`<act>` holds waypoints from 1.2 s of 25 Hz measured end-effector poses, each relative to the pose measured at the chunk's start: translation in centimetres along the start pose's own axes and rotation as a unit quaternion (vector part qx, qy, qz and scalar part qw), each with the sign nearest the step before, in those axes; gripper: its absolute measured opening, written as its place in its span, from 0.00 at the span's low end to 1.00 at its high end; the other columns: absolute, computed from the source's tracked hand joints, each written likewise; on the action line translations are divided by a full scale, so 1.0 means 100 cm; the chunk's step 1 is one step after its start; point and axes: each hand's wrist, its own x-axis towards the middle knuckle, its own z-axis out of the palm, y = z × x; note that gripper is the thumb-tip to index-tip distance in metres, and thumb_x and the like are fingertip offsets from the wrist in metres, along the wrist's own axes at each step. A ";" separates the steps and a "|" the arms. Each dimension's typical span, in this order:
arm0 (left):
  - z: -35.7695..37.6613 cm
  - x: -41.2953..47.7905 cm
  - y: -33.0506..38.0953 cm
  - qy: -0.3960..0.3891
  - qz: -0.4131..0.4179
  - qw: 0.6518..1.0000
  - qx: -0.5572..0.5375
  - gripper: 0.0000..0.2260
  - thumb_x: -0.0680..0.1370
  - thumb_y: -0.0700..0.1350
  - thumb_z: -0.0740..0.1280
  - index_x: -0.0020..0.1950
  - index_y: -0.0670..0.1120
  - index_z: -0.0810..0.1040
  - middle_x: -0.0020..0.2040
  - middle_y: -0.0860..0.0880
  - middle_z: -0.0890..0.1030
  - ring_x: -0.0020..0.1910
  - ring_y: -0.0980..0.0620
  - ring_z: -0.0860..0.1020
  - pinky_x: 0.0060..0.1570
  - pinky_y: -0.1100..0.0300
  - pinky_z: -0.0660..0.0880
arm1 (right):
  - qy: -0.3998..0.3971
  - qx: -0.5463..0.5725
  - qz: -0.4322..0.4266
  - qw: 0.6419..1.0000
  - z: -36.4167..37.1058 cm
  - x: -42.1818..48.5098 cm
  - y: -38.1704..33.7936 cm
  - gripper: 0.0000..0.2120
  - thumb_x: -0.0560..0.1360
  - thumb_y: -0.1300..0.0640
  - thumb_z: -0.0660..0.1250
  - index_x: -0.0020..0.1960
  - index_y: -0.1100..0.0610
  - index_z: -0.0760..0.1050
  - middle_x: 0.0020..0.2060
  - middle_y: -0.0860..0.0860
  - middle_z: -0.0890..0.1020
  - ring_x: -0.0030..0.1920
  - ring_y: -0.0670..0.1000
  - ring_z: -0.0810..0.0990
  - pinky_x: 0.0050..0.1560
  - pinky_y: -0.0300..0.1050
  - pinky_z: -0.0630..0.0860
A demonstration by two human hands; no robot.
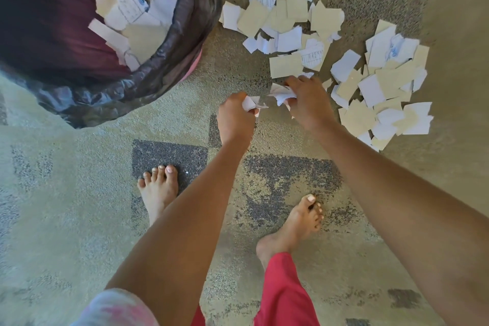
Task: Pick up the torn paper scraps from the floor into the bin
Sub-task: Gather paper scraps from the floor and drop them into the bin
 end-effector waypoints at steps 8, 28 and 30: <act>-0.056 -0.013 0.045 0.015 0.055 0.998 -0.033 0.05 0.73 0.40 0.74 0.46 0.43 0.81 0.43 0.47 0.83 0.40 0.50 0.79 0.34 0.58 0.75 | 0.122 0.101 0.056 0.986 -0.055 -0.014 -0.035 0.11 0.72 0.63 0.69 0.55 0.62 0.75 0.48 0.61 0.80 0.50 0.62 0.75 0.42 0.47 0.66; -0.271 -0.018 0.094 0.172 0.117 0.960 -0.185 0.11 0.72 0.47 0.75 0.42 0.41 0.77 0.34 0.52 0.78 0.32 0.59 0.73 0.31 0.66 0.69 | 0.269 0.253 -0.062 0.927 -0.186 0.004 -0.243 0.09 0.72 0.60 0.71 0.51 0.59 0.78 0.43 0.54 0.82 0.44 0.55 0.75 0.40 0.42 0.65; -0.282 -0.004 0.078 0.190 0.101 0.963 -0.161 0.13 0.72 0.49 0.75 0.42 0.41 0.76 0.34 0.50 0.77 0.31 0.57 0.72 0.30 0.69 0.66 | 0.254 0.247 -0.081 0.932 -0.178 0.013 -0.261 0.09 0.72 0.60 0.71 0.51 0.60 0.77 0.42 0.55 0.81 0.44 0.57 0.75 0.40 0.43 0.65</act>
